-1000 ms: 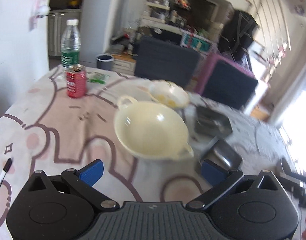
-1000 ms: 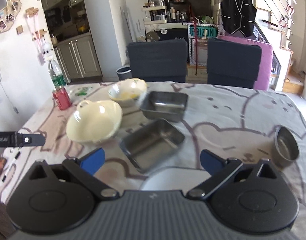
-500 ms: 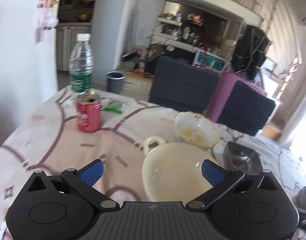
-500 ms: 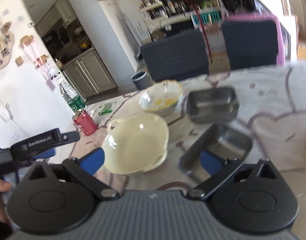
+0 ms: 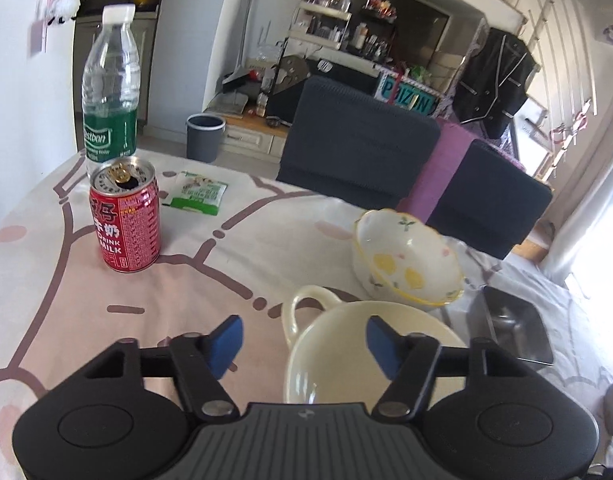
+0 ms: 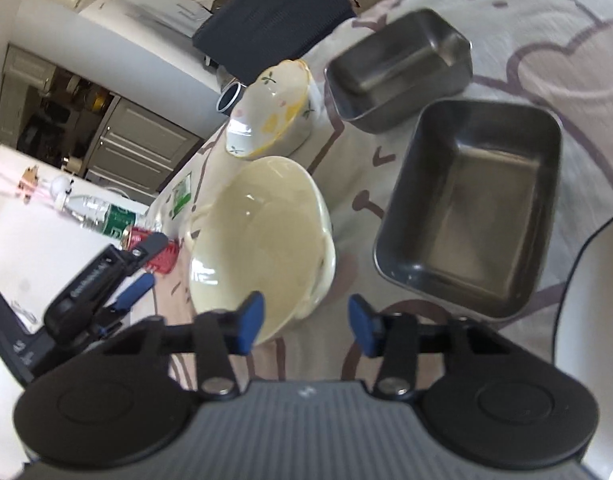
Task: Organize plates and bowls
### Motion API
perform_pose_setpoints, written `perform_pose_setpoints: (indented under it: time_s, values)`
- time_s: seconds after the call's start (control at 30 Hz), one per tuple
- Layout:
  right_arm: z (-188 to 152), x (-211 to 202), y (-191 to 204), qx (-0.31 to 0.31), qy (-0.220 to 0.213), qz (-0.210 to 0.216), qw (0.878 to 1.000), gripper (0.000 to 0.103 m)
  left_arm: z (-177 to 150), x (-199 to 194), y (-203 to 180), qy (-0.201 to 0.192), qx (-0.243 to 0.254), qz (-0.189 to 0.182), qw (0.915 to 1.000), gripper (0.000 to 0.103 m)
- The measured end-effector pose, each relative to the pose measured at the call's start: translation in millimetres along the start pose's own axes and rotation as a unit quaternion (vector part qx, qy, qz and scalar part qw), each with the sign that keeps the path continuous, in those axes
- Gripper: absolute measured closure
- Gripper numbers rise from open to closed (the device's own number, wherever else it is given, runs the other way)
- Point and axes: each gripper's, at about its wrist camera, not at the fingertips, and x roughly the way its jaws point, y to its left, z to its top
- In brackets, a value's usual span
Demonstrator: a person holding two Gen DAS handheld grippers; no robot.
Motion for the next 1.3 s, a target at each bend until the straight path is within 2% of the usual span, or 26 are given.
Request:
perform_pose_setpoints:
  time_s: [0.13,0.33,0.5,0.6,0.73,0.8,1.03,1.3]
  values:
    - [3.0,5.4,0.5,0.0,0.008,-0.003,1.0,0.065,3.1,14.1,3.1,0.001,-0.001,0.005,1.0,0.043]
    - [6.0,16.3,2.2,-0.023,0.011,-0.02,0.999,0.074,5.6,32.8,-0.3,0.003,0.023,0.041,0.9989,0.051]
    - [6.4,23.7,4.0,-0.032,0.013,-0.027,0.999,0.077,5.8,42.1,2.6,0.004,0.027,0.082,0.9963,0.051]
    - [6.1,25.2,5.2,-0.036,0.011,-0.029,0.999,0.079,6.8,44.2,5.7,0.011,0.015,0.08,0.9966,0.051]
    - [5.3,29.6,11.0,-0.048,0.006,-0.036,0.998,0.08,5.3,44.6,-5.7,0.012,0.058,0.111,0.992,0.05]
    - [5.0,30.6,16.3,-0.065,-0.003,-0.049,0.997,0.081,4.6,42.9,-7.0,0.016,0.064,0.125,0.9899,0.051]
    - [14.4,31.7,17.4,-0.099,-0.014,-0.062,0.993,0.083,-5.9,22.0,6.6,0.037,0.085,0.117,0.9888,0.051]
    - [21.4,32.3,21.0,-0.136,-0.027,-0.077,0.987,0.087,-34.3,-12.9,14.1,0.058,0.129,0.107,0.9841,0.051]
